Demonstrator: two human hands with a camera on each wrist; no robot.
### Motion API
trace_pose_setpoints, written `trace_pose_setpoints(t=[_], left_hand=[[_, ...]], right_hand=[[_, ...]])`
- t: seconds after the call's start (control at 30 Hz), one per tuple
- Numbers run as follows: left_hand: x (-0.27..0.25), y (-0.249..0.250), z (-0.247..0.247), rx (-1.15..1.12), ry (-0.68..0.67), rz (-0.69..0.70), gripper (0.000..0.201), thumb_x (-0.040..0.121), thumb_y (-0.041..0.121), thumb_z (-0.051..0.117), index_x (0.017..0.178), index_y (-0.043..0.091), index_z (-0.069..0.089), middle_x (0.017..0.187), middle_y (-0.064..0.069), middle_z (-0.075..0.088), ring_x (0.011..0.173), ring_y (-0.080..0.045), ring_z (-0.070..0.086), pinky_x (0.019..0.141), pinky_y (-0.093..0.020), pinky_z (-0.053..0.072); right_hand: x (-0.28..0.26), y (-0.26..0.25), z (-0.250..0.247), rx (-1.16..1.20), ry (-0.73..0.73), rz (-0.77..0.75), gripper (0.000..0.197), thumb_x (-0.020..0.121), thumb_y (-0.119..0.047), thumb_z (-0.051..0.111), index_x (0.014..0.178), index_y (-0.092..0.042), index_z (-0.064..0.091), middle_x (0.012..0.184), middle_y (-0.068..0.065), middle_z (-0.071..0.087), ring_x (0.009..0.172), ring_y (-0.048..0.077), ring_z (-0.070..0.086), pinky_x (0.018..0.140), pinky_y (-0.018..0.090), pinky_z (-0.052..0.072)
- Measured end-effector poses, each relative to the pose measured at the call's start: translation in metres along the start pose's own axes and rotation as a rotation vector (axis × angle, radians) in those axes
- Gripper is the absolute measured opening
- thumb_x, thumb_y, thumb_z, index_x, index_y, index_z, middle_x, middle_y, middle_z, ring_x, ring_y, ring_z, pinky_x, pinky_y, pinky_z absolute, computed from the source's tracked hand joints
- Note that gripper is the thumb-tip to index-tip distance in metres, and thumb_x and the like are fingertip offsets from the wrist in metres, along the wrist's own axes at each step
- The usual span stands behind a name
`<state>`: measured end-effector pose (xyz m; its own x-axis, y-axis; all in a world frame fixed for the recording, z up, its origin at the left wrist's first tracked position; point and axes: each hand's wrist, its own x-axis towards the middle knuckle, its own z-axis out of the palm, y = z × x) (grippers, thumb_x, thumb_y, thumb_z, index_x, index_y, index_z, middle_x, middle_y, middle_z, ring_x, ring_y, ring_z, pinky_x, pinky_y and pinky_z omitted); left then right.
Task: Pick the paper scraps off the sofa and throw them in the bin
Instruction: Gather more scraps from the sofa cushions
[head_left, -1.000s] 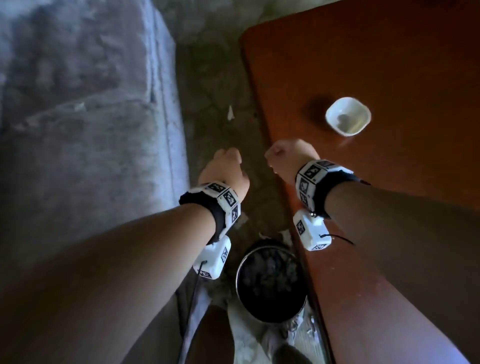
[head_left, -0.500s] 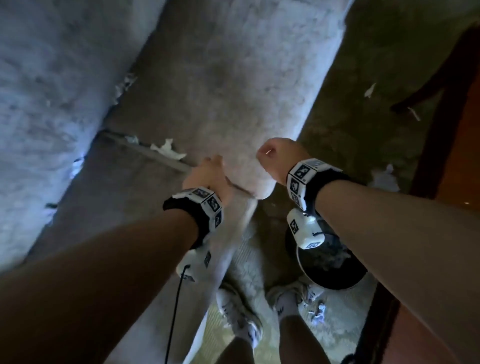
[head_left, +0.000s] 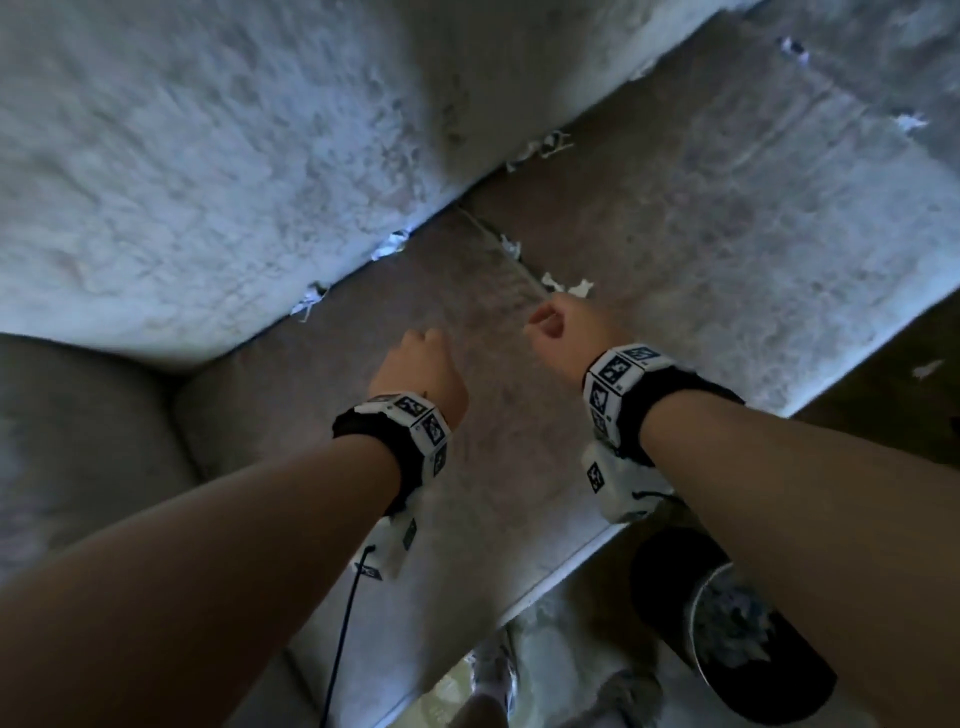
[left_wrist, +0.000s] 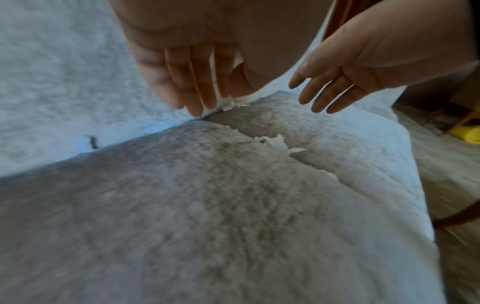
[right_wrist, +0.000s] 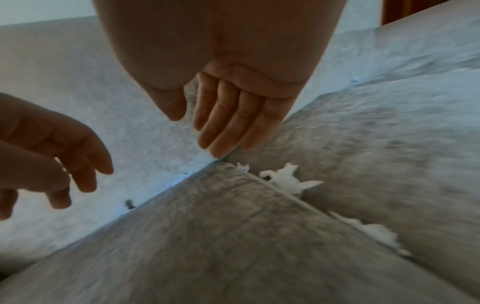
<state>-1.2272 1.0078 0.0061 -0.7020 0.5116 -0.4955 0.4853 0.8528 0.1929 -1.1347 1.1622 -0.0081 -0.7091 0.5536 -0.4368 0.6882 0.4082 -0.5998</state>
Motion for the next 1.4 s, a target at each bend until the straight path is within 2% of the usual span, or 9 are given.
trace_pose_setpoints(t=[0.17, 0.37, 0.73, 0.87, 0.97, 1.1, 1.2, 1.37, 1.4], left_hand=[[0.016, -0.062, -0.003, -0.105, 0.054, -0.198, 0.037, 0.092, 0.017, 0.046, 0.128, 0.010, 0.045, 0.132, -0.015, 0.042, 0.112, -0.039, 0.051, 0.084, -0.044, 0.045], [0.050, -0.101, -0.013, -0.341, 0.189, -0.517, 0.043, 0.092, 0.025, 0.050, 0.130, 0.007, 0.040, 0.134, -0.015, 0.035, 0.107, -0.040, 0.055, 0.078, -0.038, 0.041], [0.126, -0.121, -0.014, -0.326, 0.240, -0.767, 0.047, 0.090, 0.036, 0.050, 0.122, 0.002, 0.043, 0.124, -0.017, 0.042, 0.112, -0.039, 0.053, 0.089, -0.043, 0.045], [0.159, -0.141, -0.012, -0.355, 0.213, -0.812, 0.051, 0.089, 0.040, 0.047, 0.123, 0.002, 0.045, 0.121, -0.016, 0.043, 0.107, -0.037, 0.054, 0.083, -0.041, 0.045], [0.187, -0.150, -0.009, -0.352, 0.211, -0.781, 0.049, 0.089, 0.041, 0.044, 0.122, 0.005, 0.050, 0.119, -0.014, 0.044, 0.105, -0.034, 0.053, 0.079, -0.039, 0.044], [0.228, -0.158, 0.005, -0.400, 0.186, -0.881, 0.052, 0.089, 0.045, 0.052, 0.119, 0.004, 0.053, 0.124, -0.015, 0.046, 0.111, -0.037, 0.055, 0.089, -0.041, 0.045], [0.254, -0.162, 0.026, -0.411, 0.156, -0.984, 0.051, 0.090, 0.043, 0.053, 0.120, 0.002, 0.055, 0.125, -0.015, 0.045, 0.114, -0.034, 0.052, 0.091, -0.041, 0.045], [0.271, -0.154, 0.037, -0.221, 0.086, -1.066, 0.048, 0.065, 0.048, 0.074, 0.094, 0.010, 0.069, 0.096, -0.008, 0.064, 0.078, -0.019, 0.067, 0.050, -0.024, 0.050], [0.273, -0.156, 0.043, -0.162, 0.027, -1.086, 0.052, 0.066, 0.046, 0.075, 0.103, 0.010, 0.067, 0.104, -0.009, 0.063, 0.085, -0.019, 0.067, 0.055, -0.025, 0.052]], right_hand=[[0.032, -0.042, 0.045, -0.076, -0.084, -0.075, 0.043, 0.088, -0.041, 0.061, 0.125, -0.021, 0.052, 0.113, 0.001, 0.063, 0.100, 0.021, 0.061, 0.081, 0.029, 0.046], [0.090, -0.078, 0.073, -0.128, -0.095, -0.088, 0.065, 0.085, -0.044, 0.064, 0.139, -0.020, 0.037, 0.139, 0.006, 0.043, 0.122, 0.027, 0.051, 0.099, 0.038, 0.043], [0.204, -0.111, 0.097, -0.302, -0.113, 0.025, 0.083, 0.082, -0.056, 0.061, 0.146, -0.012, 0.031, 0.146, 0.009, 0.034, 0.131, 0.028, 0.043, 0.102, 0.042, 0.040], [0.235, -0.126, 0.127, -0.295, -0.142, 0.052, 0.082, 0.067, -0.068, 0.063, 0.131, -0.018, 0.048, 0.134, 0.005, 0.049, 0.116, 0.022, 0.056, 0.093, 0.036, 0.050], [0.256, -0.134, 0.141, -0.286, -0.163, 0.059, 0.054, 0.070, -0.063, 0.067, 0.104, -0.023, 0.056, 0.129, 0.007, 0.052, 0.117, 0.025, 0.055, 0.091, 0.036, 0.050], [0.276, -0.144, 0.174, -0.479, -0.127, 0.135, 0.112, 0.072, -0.077, 0.053, 0.146, 0.002, 0.024, 0.147, 0.026, 0.027, 0.125, 0.035, 0.045, 0.086, 0.039, 0.047], [0.289, -0.138, 0.198, -0.609, -0.120, 0.101, 0.108, 0.082, -0.074, 0.041, 0.150, 0.004, 0.011, 0.152, 0.033, 0.014, 0.132, 0.044, 0.036, 0.088, 0.046, 0.046], [0.304, -0.131, 0.210, -0.780, -0.241, 0.066, 0.080, 0.096, -0.055, 0.035, 0.151, -0.001, 0.014, 0.152, 0.037, 0.008, 0.137, 0.046, 0.028, 0.095, 0.047, 0.043], [0.305, -0.132, 0.209, -0.794, -0.262, 0.084, 0.077, 0.097, -0.052, 0.034, 0.151, -0.001, 0.013, 0.152, 0.036, 0.007, 0.137, 0.045, 0.030, 0.095, 0.046, 0.044]])
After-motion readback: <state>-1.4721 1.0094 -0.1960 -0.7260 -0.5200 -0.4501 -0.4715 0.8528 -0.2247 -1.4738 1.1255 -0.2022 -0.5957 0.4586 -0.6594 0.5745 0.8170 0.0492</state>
